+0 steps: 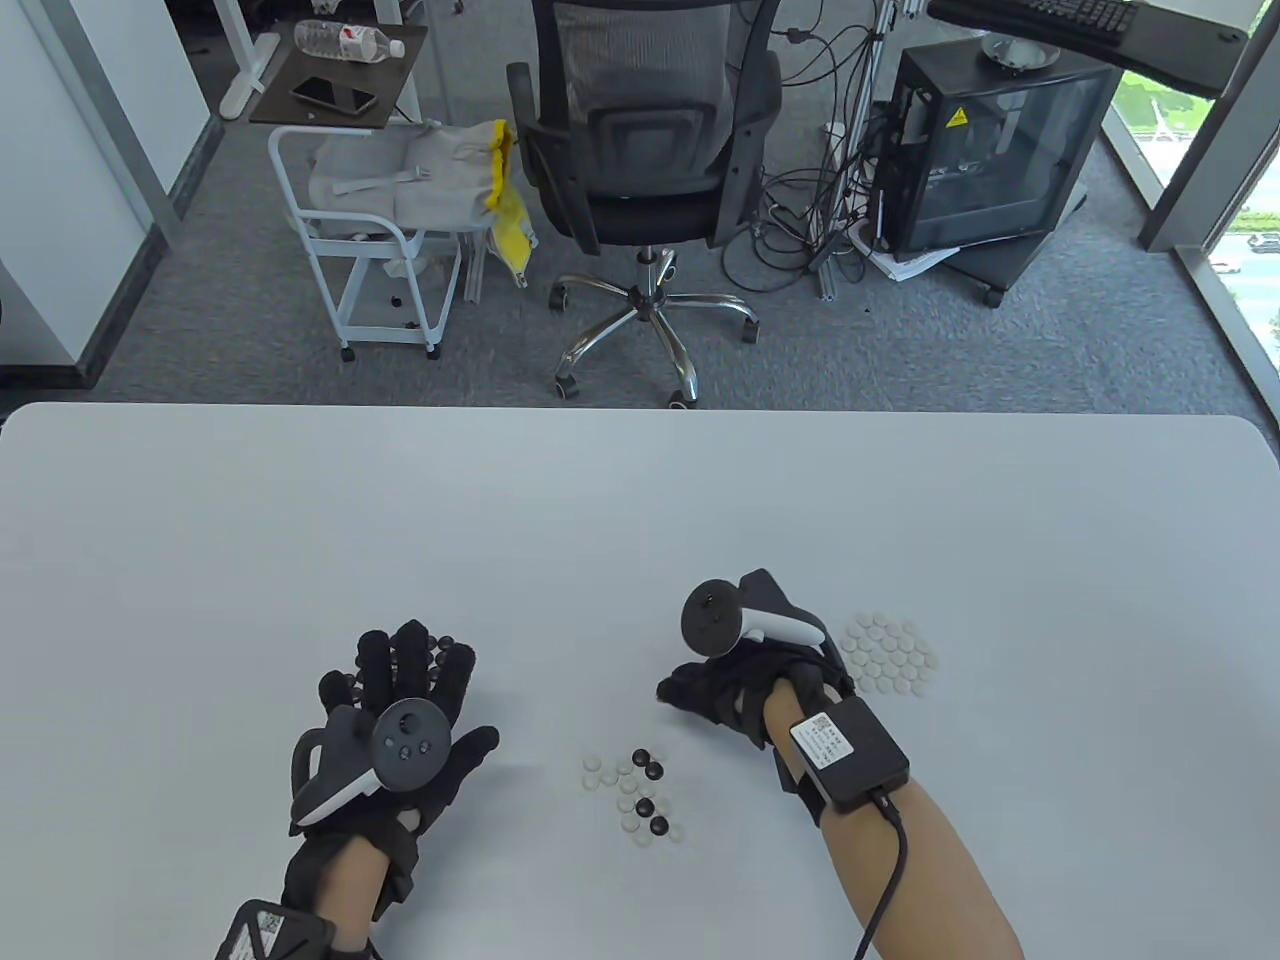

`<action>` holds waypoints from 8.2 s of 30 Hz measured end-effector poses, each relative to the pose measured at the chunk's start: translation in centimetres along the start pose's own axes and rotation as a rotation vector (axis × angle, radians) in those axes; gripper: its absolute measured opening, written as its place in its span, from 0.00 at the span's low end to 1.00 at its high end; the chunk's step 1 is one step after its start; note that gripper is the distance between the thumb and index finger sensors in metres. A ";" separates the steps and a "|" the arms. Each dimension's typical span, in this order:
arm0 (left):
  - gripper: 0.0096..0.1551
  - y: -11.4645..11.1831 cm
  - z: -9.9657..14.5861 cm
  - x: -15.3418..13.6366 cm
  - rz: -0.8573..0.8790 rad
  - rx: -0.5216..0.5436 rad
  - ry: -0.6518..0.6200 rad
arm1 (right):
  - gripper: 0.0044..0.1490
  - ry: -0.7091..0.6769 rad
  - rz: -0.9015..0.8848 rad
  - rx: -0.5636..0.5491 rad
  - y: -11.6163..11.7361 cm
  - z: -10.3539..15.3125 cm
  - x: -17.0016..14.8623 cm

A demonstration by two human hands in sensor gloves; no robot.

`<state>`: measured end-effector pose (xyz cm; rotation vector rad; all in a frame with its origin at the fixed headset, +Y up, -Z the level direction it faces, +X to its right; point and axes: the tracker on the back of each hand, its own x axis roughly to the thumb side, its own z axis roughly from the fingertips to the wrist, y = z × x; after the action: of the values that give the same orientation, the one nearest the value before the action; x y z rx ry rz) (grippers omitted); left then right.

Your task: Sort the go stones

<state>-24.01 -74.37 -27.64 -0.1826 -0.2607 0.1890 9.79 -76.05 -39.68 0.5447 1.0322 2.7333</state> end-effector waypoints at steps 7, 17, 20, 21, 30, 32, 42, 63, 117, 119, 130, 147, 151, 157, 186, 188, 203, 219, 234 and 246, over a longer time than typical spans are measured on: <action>0.49 0.1 0.0 -0.3 0.009 -0.001 0.009 | 0.46 0.238 -0.099 -0.045 -1.8 1.3 -5.9; 0.49 -0.1 -0.2 -0.4 0.007 -0.021 0.009 | 0.46 0.308 -0.117 -0.105 -1.8 2.4 -8.8; 0.49 -0.1 -0.2 -0.3 0.005 -0.022 0.011 | 0.46 0.338 -0.113 -0.099 -1.9 2.7 -9.2; 0.49 -0.1 -0.2 -0.3 0.005 -0.022 0.011 | 0.46 0.342 -0.111 -0.098 -1.9 2.8 -9.3; 0.49 -0.2 -0.3 -0.3 0.001 -0.020 0.008 | 0.47 0.228 -0.111 -0.118 -2.9 4.0 -7.2; 0.49 -0.3 -0.3 -0.2 -0.005 -0.027 0.008 | 0.47 0.146 -0.085 -0.085 -3.0 4.2 -5.5; 0.49 -0.4 -0.4 -0.3 0.002 -0.033 0.014 | 0.45 -0.227 0.081 0.099 0.9 3.4 3.9; 0.49 -0.3 -0.2 -0.6 0.026 -0.027 0.014 | 0.46 0.073 0.045 0.033 0.0 1.7 -2.7; 0.49 0.2 0.1 -0.5 0.023 0.013 0.031 | 0.46 -0.331 0.079 0.165 4.0 -1.3 9.4; 0.49 0.2 0.1 -0.6 0.031 0.011 0.030 | 0.46 -0.273 0.072 0.140 2.9 -1.3 7.6; 0.49 0.2 0.0 -0.7 0.032 -0.002 0.030 | 0.43 0.013 -0.020 0.054 -0.3 1.1 -2.5; 0.49 0.1 -0.1 -0.5 0.029 -0.010 0.030 | 0.43 0.177 -0.058 -0.006 -0.9 3.4 -8.6; 0.49 0.1 -0.2 -0.5 0.030 -0.010 0.031 | 0.44 0.123 -0.065 -0.030 -1.3 3.7 -7.5; 0.49 0.0 -0.3 -0.6 0.034 -0.011 0.030 | 0.44 -0.073 -0.002 -0.016 -1.3 3.7 -2.7; 0.48 0.8 0.4 -0.5 0.027 0.091 0.031 | 0.44 -0.210 0.006 0.065 1.4 -2.0 5.3; 0.48 0.8 0.4 -0.6 0.029 0.092 0.030 | 0.44 -0.149 -0.036 0.055 0.6 -1.4 2.8; 0.48 0.6 0.2 -0.5 0.015 0.078 0.030 | 0.42 0.076 -0.071 0.002 -0.1 3.9 -7.9; 0.48 0.4 0.1 -0.4 0.007 0.061 0.037 | 0.42 0.007 -0.049 -0.061 -1.3 5.0 -6.2; 0.48 0.4 0.1 -0.4 0.008 0.065 0.035 | 0.42 -0.392 0.173 0.134 3.7 2.7 8.3; 0.48 0.3 0.1 -0.5 0.016 0.067 0.033 | 0.45 -0.256 0.131 0.065 2.7 -2.0 8.0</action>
<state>-24.59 -74.15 -27.76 -0.1213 -0.2194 0.2105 1.57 -77.02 -37.06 0.9761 1.0564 2.6520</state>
